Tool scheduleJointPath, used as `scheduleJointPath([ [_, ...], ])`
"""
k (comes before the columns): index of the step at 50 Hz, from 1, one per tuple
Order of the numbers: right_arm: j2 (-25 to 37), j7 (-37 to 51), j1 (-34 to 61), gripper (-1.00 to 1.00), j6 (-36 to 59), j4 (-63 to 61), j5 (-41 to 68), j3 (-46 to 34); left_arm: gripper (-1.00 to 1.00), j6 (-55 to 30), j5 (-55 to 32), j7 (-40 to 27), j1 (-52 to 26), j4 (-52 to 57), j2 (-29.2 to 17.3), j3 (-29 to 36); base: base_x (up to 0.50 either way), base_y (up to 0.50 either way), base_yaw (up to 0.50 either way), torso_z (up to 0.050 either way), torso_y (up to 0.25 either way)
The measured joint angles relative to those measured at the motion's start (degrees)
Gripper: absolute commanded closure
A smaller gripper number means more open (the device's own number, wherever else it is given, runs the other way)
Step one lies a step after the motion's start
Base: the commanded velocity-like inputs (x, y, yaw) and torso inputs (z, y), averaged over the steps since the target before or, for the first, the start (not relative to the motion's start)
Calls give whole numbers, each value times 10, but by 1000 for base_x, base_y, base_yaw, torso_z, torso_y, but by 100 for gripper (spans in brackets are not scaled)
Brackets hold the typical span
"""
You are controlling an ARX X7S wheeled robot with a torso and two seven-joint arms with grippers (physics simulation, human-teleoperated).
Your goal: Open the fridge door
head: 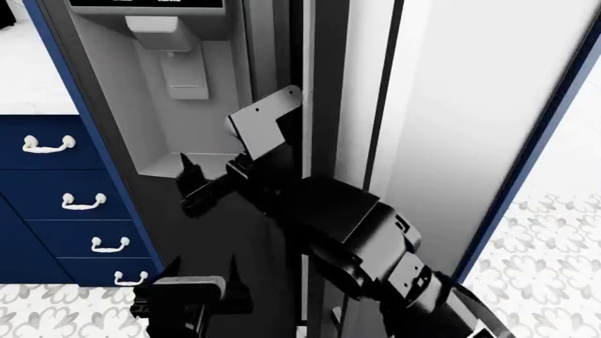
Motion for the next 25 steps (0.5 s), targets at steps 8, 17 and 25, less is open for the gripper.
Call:
scheduleJointPath([
  [8, -8, 31, 58, -100, -55, 118, 51, -62, -100, 0, -4, 0, 0, 0, -1, 0, 0, 0, 0, 0, 0],
  [17, -7, 58, 86, -100, -102, 182, 91, -109, -100, 0, -7, 0, 0, 0, -1, 0, 0, 0, 0, 0, 0],
  [25, 12, 103, 76, -100, -130, 167, 111, -121, -100, 0, -7, -1, -1, 0, -2, 2, 0, 0, 0, 0, 0],
])
